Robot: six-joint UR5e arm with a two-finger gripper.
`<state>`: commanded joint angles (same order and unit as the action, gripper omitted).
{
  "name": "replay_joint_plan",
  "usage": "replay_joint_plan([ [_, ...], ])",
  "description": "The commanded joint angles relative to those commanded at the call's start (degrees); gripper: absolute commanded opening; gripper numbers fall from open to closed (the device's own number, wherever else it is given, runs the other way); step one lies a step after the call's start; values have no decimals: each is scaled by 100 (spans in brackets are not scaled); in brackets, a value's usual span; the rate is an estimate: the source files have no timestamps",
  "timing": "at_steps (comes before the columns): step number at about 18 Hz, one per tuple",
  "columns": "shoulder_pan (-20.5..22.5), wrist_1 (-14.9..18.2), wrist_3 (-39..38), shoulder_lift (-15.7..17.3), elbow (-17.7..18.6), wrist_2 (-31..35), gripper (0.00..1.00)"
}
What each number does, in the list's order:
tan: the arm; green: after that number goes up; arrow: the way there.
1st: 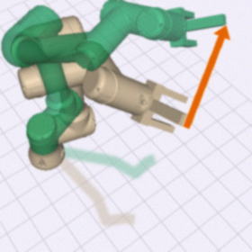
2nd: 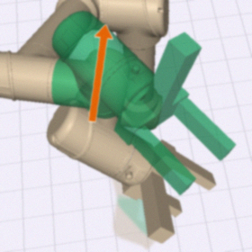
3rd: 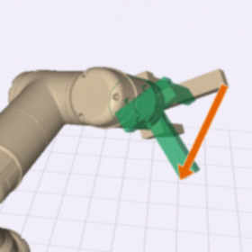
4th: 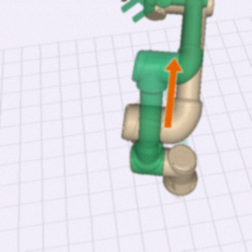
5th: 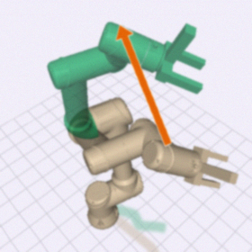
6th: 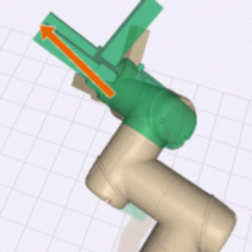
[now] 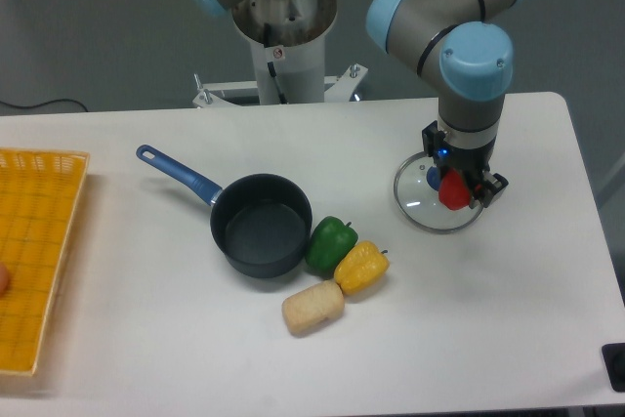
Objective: Place the red pepper in the pot
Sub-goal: 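Lift the held red pepper with the gripper away from the glass lid, then carry the red pepper over the dark blue saucepan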
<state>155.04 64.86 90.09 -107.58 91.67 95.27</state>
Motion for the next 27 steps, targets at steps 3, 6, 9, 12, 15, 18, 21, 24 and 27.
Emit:
replay_joint_plan([
  [3, 0, 9, -9, 0, -9, -9, 32],
  [6, 0, 9, -9, 9, -9, -9, 32],
  [9, -9, 17, -17, 35, -9, -18, 32],
  [12, -88, 52, -52, 79, 0, -18, 32],
  [15, -307, 97, -140, 114, 44, 53, 32],
  [18, -500, 290, -298, 184, 70, 62, 32],
  [21, -702, 404, -649, 255, 79, 62, 32],
  [24, -940, 466, -939, 290, 105, 62, 32],
  [27, -1221, 483, -1274, 281, 140, 53, 32],
])
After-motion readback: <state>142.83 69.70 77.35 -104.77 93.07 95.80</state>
